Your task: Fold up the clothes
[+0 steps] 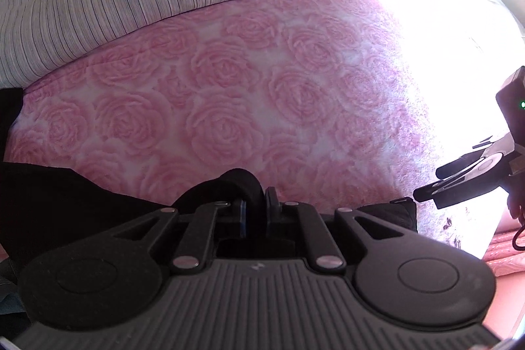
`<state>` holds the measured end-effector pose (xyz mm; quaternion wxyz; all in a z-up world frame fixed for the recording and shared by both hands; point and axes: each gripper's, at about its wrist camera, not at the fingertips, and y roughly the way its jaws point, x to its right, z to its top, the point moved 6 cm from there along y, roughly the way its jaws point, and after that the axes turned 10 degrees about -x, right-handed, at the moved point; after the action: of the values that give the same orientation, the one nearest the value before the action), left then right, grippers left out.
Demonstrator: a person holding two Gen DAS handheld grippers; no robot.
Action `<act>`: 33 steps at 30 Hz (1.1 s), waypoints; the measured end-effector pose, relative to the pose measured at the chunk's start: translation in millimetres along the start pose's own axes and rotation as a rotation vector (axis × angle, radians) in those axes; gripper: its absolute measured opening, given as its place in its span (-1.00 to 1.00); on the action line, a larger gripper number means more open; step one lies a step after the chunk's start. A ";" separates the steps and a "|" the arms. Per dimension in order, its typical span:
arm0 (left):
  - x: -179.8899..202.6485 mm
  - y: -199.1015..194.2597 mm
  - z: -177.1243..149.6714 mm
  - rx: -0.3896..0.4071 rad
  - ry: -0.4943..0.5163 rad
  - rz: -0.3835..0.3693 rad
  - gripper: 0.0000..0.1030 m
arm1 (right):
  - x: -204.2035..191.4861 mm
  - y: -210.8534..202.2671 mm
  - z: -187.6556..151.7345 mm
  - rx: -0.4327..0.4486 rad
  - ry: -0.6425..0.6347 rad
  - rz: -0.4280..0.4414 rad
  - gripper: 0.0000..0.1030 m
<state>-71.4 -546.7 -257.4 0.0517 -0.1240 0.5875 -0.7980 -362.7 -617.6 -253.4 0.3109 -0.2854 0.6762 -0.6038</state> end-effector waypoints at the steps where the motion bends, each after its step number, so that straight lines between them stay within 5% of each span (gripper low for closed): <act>1: -3.5 -3.9 -1.5 0.007 0.009 -0.006 -0.84 | -4.7 -2.2 -0.8 -0.002 0.002 0.014 0.11; 4: -16.7 -19.9 -8.1 0.035 0.042 -0.023 -0.82 | -18.6 -8.8 -3.1 -0.008 0.007 0.056 0.12; 11: -66.3 -63.9 -35.2 0.088 0.078 0.002 -0.77 | -84.9 -56.5 -29.8 0.127 -0.063 0.240 0.22; 19: -115.7 -60.3 -78.3 0.088 0.029 0.000 -0.62 | -152.7 -58.5 -36.4 0.058 -0.054 0.436 0.34; 22: -113.8 -54.9 -94.2 0.091 0.067 -0.012 -0.45 | -143.8 -42.7 -43.9 0.025 -0.030 0.308 0.37; 27: -86.5 -40.0 -123.0 0.078 0.209 -0.041 -0.35 | -110.0 -60.6 -85.9 0.354 -0.108 -0.102 0.37; 29: -70.0 -33.1 -131.4 0.070 0.272 -0.068 -0.33 | -97.2 -55.7 -110.0 0.399 -0.150 -0.167 0.37; 33: -34.3 -19.0 -145.3 0.050 0.390 -0.135 -0.19 | -76.0 -21.7 -140.8 0.256 -0.133 -0.110 0.37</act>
<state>-74.7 -398.7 -284.6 -0.1135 -0.0048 0.5566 -0.8230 -421.3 -472.1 -215.2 0.3553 -0.3197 0.5549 -0.6809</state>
